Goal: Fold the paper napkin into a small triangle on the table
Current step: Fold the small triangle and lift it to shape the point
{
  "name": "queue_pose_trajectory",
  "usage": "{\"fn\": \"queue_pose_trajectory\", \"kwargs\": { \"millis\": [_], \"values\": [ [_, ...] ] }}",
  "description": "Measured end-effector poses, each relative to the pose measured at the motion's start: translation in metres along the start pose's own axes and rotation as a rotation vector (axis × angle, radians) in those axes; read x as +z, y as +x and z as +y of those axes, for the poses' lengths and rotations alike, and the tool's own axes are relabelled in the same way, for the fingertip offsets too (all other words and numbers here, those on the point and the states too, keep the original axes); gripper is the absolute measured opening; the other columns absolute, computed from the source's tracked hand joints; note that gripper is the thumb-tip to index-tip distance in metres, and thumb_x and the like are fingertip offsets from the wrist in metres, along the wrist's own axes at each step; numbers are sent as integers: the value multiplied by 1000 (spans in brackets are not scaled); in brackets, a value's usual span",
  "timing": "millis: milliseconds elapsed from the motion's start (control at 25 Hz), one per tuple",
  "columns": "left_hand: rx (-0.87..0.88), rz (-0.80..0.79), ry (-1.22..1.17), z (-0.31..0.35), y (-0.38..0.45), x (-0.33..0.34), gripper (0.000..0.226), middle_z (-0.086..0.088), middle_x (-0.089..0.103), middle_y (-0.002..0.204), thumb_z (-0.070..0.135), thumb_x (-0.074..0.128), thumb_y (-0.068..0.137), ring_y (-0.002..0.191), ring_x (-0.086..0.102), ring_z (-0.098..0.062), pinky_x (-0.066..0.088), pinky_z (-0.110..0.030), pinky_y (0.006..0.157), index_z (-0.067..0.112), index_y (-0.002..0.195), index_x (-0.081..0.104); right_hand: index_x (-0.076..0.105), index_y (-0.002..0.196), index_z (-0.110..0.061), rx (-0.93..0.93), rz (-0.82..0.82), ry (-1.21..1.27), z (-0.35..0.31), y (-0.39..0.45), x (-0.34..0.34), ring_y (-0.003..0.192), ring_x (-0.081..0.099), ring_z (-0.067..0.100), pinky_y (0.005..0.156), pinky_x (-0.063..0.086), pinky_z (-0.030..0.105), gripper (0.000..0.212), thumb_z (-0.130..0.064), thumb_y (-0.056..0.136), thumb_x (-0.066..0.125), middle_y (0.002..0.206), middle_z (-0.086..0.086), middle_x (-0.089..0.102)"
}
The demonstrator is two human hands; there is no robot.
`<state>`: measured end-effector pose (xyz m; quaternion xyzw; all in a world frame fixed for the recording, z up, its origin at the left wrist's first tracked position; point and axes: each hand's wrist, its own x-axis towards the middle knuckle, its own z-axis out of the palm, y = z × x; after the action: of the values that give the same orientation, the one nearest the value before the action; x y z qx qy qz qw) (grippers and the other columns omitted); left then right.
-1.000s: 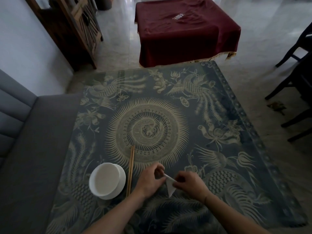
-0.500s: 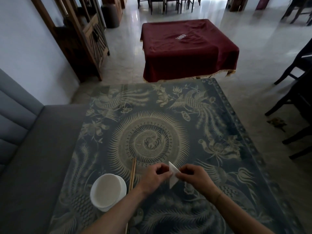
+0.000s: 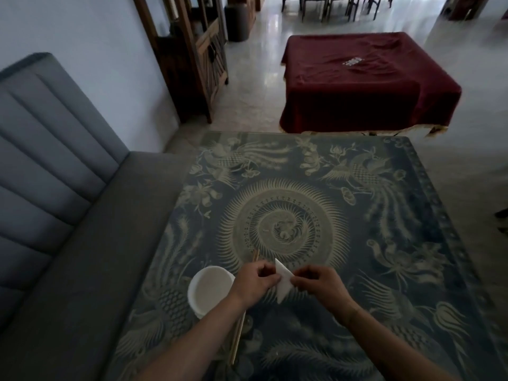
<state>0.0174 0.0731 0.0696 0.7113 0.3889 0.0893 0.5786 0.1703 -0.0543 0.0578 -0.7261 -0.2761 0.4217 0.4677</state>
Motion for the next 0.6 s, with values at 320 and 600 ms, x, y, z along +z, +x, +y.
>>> {"fn": "queue_pose_trajectory", "kwargs": {
  "millis": [320, 600],
  "values": [
    [-68, 49, 519, -15, -8, -22, 10, 7, 71, 92, 34, 67, 86, 87, 64, -13, 53, -36, 75, 27, 92, 69, 75, 74, -27, 56, -58, -253, 13, 13, 41, 62, 68, 5, 63, 52, 19, 11, -19, 75, 83, 64, -8, 73],
    [24, 66, 1032, -26, 2, -11, 27, 3, 69, 103, 29, 55, 91, 113, 50, -24, 23, -47, 95, 32, 117, 58, 77, 81, -30, 158, -80, -364, 26, 17, 58, 68, 62, -7, 60, 43, 8, 7, -24, 78, 79, 72, -15, 71]
  ]
}}
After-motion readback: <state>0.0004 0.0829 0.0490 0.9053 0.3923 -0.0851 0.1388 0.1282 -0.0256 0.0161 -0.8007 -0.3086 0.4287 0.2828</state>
